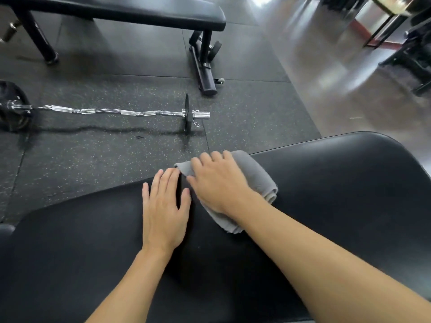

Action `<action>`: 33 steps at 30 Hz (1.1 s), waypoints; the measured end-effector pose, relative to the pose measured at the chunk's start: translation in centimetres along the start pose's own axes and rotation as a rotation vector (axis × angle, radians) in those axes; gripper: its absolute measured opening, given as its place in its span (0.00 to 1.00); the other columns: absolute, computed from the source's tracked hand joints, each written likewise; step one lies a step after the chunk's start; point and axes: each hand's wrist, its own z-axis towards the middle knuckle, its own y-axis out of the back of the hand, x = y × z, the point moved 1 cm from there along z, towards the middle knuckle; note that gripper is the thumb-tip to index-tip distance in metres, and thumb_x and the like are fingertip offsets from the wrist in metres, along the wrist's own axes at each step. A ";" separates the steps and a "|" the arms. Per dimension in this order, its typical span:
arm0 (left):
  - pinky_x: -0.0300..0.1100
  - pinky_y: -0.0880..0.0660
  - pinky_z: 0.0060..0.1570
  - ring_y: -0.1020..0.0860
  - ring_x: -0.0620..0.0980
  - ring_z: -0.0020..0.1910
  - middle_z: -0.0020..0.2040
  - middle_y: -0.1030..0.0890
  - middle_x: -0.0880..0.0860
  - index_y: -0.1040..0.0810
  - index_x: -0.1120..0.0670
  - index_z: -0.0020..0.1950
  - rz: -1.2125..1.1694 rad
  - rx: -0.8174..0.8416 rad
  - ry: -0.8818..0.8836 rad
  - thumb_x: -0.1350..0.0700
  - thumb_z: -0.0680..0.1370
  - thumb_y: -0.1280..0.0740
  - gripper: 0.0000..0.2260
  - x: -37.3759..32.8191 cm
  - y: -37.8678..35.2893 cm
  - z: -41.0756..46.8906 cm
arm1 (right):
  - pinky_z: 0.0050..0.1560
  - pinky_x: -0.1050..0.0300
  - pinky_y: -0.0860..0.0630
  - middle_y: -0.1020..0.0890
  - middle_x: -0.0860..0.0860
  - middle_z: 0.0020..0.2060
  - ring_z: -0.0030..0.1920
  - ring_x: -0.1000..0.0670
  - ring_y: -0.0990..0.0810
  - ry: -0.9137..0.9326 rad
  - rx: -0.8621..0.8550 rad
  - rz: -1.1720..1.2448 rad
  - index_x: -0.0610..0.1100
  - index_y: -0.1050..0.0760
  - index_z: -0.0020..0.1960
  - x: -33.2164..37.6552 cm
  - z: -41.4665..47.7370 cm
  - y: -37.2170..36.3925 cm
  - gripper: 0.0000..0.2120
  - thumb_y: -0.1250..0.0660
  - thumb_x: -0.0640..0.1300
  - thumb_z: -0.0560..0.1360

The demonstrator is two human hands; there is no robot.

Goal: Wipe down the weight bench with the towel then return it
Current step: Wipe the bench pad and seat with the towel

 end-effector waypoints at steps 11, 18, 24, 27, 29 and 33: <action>0.60 0.48 0.80 0.38 0.54 0.80 0.79 0.32 0.53 0.36 0.56 0.80 -0.014 0.069 -0.112 0.52 0.84 0.44 0.24 -7.6 -0.9 0.9 | 0.59 0.46 0.32 0.17 0.49 0.53 0.56 0.41 0.21 -0.344 -0.058 -0.070 0.47 0.23 0.53 -15.7 -7.3 3.6 0.20 0.49 0.58 0.84; 0.59 0.50 0.80 0.40 0.51 0.80 0.79 0.33 0.49 0.39 0.48 0.82 0.041 0.096 -0.306 0.43 0.84 0.49 0.26 -17.5 -4.5 1.1 | 0.62 0.52 0.31 0.23 0.53 0.69 0.69 0.46 0.26 -0.538 -0.084 0.456 0.57 0.29 0.73 -25.1 -15.0 5.7 0.18 0.44 0.56 0.84; 0.59 0.44 0.78 0.33 0.52 0.76 0.75 0.27 0.52 0.34 0.50 0.79 0.078 0.024 -0.303 0.42 0.83 0.49 0.26 -17.5 -4.9 0.8 | 0.58 0.78 0.35 0.22 0.59 0.64 0.60 0.61 0.24 -0.538 -0.208 0.906 0.60 0.33 0.77 -26.1 -20.5 4.3 0.23 0.37 0.50 0.83; 0.58 0.44 0.78 0.33 0.52 0.76 0.75 0.28 0.51 0.34 0.50 0.79 0.067 0.027 -0.295 0.41 0.82 0.51 0.28 -17.7 -4.9 0.7 | 0.73 0.60 0.33 0.23 0.61 0.68 0.66 0.58 0.24 -0.565 -0.259 1.029 0.63 0.34 0.78 -25.4 -23.3 3.5 0.23 0.38 0.51 0.83; 0.59 0.45 0.78 0.34 0.53 0.77 0.76 0.28 0.51 0.35 0.49 0.80 0.058 0.026 -0.288 0.43 0.84 0.49 0.25 -17.7 -5.0 0.6 | 0.76 0.54 0.34 0.22 0.62 0.68 0.67 0.60 0.25 -0.577 -0.304 1.081 0.62 0.34 0.78 -24.4 -25.2 3.1 0.24 0.37 0.50 0.83; 0.58 0.46 0.78 0.35 0.52 0.77 0.77 0.29 0.50 0.35 0.49 0.80 0.061 0.017 -0.283 0.46 0.85 0.47 0.23 -17.7 -5.3 0.5 | 0.77 0.54 0.34 0.25 0.63 0.72 0.72 0.63 0.28 -0.658 -0.475 1.127 0.61 0.30 0.76 -21.7 -28.6 2.1 0.22 0.36 0.49 0.83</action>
